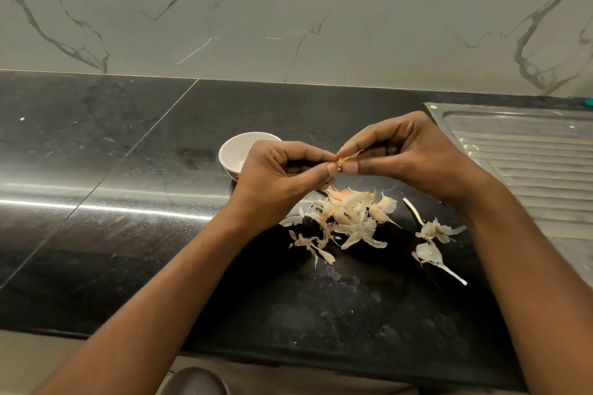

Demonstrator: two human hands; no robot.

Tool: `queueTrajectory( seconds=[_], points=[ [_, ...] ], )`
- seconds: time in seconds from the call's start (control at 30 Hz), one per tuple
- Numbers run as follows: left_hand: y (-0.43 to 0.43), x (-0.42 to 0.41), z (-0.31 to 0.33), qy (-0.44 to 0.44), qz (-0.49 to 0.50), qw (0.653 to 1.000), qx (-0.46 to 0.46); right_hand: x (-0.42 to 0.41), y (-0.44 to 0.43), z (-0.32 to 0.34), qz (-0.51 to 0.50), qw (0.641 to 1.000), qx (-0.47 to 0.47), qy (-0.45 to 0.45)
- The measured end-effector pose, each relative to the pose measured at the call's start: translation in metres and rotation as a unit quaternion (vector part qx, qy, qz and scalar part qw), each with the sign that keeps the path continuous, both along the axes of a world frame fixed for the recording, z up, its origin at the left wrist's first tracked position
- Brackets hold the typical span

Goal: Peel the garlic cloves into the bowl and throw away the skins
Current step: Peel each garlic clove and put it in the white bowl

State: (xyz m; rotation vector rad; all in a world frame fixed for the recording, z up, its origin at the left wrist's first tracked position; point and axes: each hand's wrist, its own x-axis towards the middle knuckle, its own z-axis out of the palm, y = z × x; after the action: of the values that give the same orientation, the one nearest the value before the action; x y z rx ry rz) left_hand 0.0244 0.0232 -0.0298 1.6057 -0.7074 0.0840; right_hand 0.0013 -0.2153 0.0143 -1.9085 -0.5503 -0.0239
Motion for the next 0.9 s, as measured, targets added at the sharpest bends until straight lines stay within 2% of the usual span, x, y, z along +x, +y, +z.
queueTrajectory(
  seconds=[0.2,0.4,0.67,0.9],
  points=[
    [0.0,-0.001,0.001,-0.017,0.006,1.0,0.02,0.002,0.003,0.0,-0.034,0.999,0.009,0.008],
    [0.002,-0.002,0.002,0.012,-0.024,1.0,-0.015,0.001,0.008,-0.004,-0.024,0.996,0.079,0.037],
    [-0.001,-0.004,0.001,-0.014,-0.018,0.999,-0.026,0.0,0.009,-0.004,0.0,0.995,0.086,0.047],
    [-0.004,-0.004,0.005,0.008,0.005,0.999,-0.039,0.0,0.013,-0.001,0.0,0.993,0.096,0.071]
  ],
)
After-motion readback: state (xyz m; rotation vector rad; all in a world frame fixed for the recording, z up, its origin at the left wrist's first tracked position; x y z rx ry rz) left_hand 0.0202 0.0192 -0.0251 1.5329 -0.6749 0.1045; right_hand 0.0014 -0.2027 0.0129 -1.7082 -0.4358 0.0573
